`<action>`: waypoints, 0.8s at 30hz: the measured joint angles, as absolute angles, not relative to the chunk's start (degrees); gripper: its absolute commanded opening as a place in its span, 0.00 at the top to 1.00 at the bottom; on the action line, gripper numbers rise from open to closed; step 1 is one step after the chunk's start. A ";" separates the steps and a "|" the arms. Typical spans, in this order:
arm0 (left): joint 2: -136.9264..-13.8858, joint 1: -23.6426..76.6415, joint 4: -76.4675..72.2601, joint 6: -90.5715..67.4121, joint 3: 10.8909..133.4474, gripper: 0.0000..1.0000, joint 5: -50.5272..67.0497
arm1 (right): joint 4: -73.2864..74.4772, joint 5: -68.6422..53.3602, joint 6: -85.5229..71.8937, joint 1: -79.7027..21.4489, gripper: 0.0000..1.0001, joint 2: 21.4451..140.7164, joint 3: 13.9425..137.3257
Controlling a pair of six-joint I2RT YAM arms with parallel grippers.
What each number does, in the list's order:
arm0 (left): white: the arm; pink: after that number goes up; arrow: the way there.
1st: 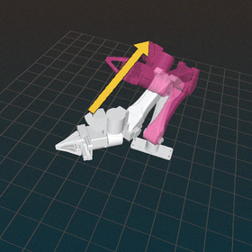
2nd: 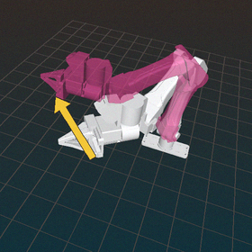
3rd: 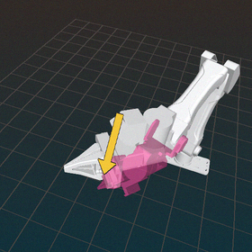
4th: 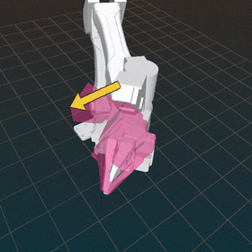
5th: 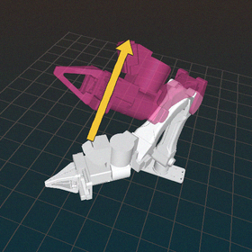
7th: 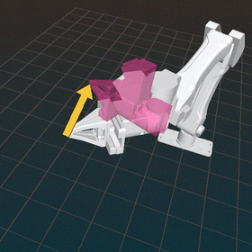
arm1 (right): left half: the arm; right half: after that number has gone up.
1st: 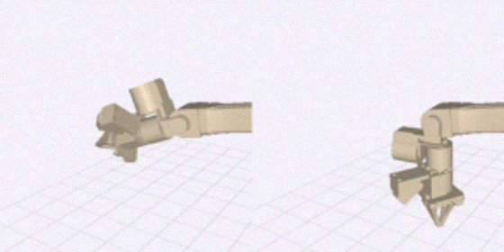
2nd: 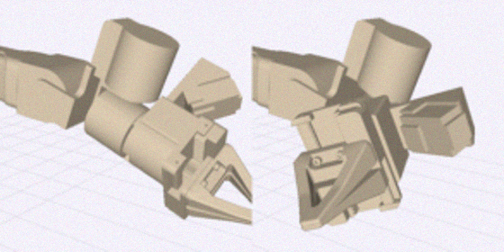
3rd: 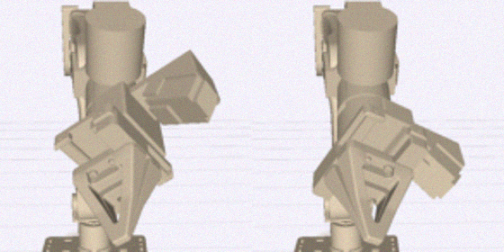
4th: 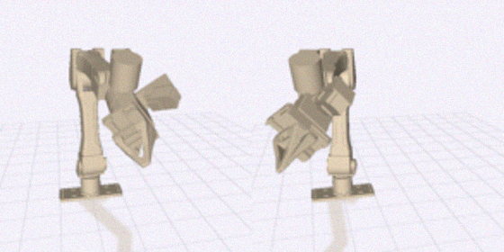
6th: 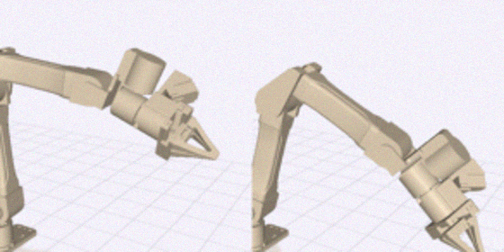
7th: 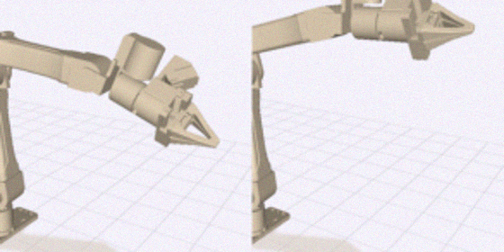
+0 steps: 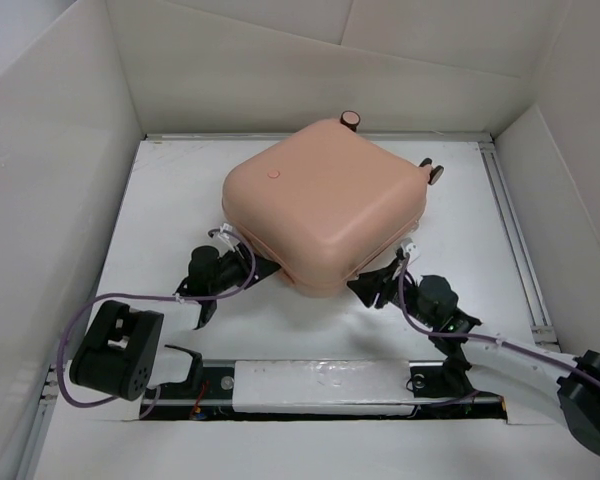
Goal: Pack the luggage
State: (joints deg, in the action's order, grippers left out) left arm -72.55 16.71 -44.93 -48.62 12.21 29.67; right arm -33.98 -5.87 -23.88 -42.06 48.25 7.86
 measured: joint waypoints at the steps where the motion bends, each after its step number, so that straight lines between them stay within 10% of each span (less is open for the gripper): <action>1: -73.38 16.93 -46.19 -48.97 12.21 0.83 29.76 | -33.98 -5.76 -23.68 -42.06 0.58 48.45 7.86; 11: -74.63 17.28 -49.78 -50.26 11.62 1.00 29.54 | -35.40 -1.48 -23.03 -42.24 0.99 51.03 7.73; 24: -73.71 17.56 -48.99 -50.59 11.57 1.00 28.77 | -26.70 19.29 -31.05 -62.74 1.00 48.90 10.50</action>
